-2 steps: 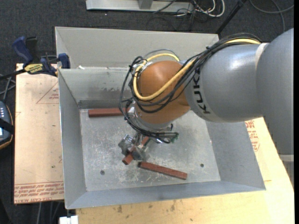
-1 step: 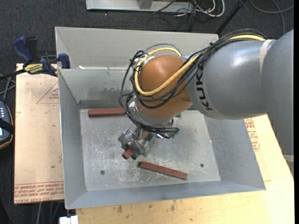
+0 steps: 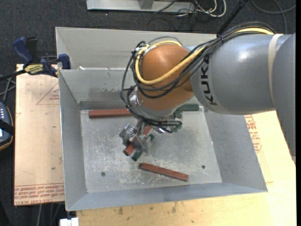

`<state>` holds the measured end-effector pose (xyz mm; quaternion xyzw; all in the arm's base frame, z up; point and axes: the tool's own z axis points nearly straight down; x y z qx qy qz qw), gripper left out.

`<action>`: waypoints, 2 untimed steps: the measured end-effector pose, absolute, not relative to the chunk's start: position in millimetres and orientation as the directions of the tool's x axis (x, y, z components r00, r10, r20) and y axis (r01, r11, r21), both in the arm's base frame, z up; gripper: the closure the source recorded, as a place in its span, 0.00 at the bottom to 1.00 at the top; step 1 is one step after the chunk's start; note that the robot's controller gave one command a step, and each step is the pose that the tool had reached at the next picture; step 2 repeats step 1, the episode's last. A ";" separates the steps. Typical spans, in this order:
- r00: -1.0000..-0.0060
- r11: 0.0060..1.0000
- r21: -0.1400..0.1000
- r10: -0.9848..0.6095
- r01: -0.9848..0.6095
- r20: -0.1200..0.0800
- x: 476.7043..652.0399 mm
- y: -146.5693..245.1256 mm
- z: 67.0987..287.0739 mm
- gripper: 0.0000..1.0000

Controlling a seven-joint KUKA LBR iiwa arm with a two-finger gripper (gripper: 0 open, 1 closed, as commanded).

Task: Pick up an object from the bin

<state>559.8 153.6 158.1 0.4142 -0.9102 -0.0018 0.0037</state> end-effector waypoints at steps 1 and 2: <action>-0.653 0.653 0.002 -0.757 -0.757 0.000 550.1 147.1 212.3 1.00; -0.653 0.653 0.002 -0.757 -0.757 0.000 550.1 147.1 212.3 1.00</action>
Offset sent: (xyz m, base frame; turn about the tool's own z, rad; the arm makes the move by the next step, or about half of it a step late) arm 0.0007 -0.0091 0.1121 0.0006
